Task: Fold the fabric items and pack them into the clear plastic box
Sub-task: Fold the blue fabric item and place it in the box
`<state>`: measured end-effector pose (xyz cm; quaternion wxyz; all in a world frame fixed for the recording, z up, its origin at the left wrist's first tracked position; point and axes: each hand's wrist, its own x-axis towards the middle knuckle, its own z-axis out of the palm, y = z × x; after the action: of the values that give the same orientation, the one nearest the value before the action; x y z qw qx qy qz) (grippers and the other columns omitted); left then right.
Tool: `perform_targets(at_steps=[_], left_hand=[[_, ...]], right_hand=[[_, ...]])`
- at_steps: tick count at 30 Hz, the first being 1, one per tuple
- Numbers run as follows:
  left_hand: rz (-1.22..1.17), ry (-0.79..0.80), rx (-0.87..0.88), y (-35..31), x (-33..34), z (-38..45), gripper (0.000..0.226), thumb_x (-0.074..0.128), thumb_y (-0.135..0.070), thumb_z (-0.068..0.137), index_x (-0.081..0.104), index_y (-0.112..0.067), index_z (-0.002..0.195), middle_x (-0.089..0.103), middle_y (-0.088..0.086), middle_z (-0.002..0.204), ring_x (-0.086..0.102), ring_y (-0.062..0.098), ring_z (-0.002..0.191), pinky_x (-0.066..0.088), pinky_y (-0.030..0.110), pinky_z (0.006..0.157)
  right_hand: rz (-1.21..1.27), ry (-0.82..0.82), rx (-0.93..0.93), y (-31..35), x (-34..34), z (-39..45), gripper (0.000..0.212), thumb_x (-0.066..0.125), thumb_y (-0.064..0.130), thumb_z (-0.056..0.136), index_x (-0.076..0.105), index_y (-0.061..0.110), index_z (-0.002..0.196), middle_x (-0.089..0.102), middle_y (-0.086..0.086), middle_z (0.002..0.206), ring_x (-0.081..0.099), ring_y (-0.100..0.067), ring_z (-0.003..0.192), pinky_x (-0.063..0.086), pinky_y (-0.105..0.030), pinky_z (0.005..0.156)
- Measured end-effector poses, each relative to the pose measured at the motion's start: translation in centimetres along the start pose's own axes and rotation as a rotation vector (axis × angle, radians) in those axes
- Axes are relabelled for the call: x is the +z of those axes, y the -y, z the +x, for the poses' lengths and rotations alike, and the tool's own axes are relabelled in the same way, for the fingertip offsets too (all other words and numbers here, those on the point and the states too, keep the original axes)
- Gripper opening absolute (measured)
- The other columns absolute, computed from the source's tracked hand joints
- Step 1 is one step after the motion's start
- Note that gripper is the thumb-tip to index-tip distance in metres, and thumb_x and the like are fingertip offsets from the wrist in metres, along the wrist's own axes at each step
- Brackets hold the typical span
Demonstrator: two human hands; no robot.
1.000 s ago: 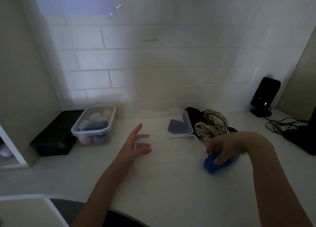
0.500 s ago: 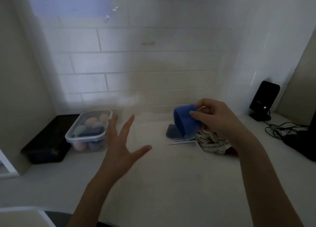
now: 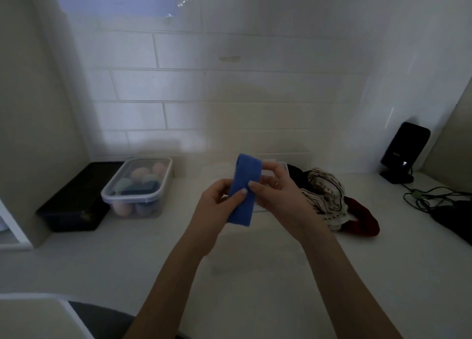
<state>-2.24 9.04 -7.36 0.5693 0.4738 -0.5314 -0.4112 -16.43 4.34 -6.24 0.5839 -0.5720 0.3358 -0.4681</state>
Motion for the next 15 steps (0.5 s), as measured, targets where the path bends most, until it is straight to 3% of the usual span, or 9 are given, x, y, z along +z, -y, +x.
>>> perform_targets(at_steps=[5, 8, 12, 15], left_hand=[[0.014, 0.058, -0.098, 0.2, 0.4, 0.1, 0.024, 0.054, -0.023, 0.091, 0.05, -0.022, 0.115, 0.067, -0.002, 0.101, 0.068, 0.011, 0.086, 0.055, 0.021, 0.069], [-0.013, 0.094, -0.087, -0.2, 0.1, 0.1, 0.019, 0.054, -0.022, 0.092, 0.052, -0.019, 0.11, 0.072, 0.001, 0.094, 0.072, 0.019, 0.08, 0.059, 0.028, 0.066], [-0.117, 0.068, -0.131, -0.7, 0.1, -0.2, 0.024, 0.055, -0.017, 0.09, 0.054, -0.006, 0.111, 0.073, 0.012, 0.094, 0.073, 0.028, 0.08, 0.061, 0.038, 0.064], [-0.152, 0.028, -0.282, -0.3, 0.4, 0.7, 0.021, 0.051, -0.014, 0.093, 0.057, -0.005, 0.11, 0.066, 0.023, 0.11, 0.072, 0.029, 0.079, 0.06, 0.039, 0.065]], right_hand=[[0.081, 0.001, 0.112, -1.1, 0.3, 0.2, 0.046, 0.071, 0.017, 0.077, 0.047, 0.012, 0.116, 0.065, -0.01, 0.106, 0.067, -0.026, 0.094, 0.055, -0.037, 0.075], [0.082, 0.044, 0.098, -0.9, 0.0, 0.0, 0.064, 0.075, 0.023, 0.068, 0.048, 0.016, 0.126, 0.071, -0.009, 0.11, 0.068, -0.028, 0.095, 0.053, -0.04, 0.073], [-0.031, 0.041, -0.104, -0.5, -0.1, -0.2, 0.026, 0.064, 0.003, 0.082, 0.067, 0.022, 0.101, 0.077, 0.003, 0.088, 0.071, -0.016, 0.084, 0.056, -0.032, 0.076], [-0.086, 0.077, -0.136, -0.2, 0.2, -0.6, 0.032, 0.058, -0.005, 0.085, 0.074, 0.023, 0.084, 0.073, 0.01, 0.096, 0.069, -0.006, 0.088, 0.056, -0.029, 0.079]])
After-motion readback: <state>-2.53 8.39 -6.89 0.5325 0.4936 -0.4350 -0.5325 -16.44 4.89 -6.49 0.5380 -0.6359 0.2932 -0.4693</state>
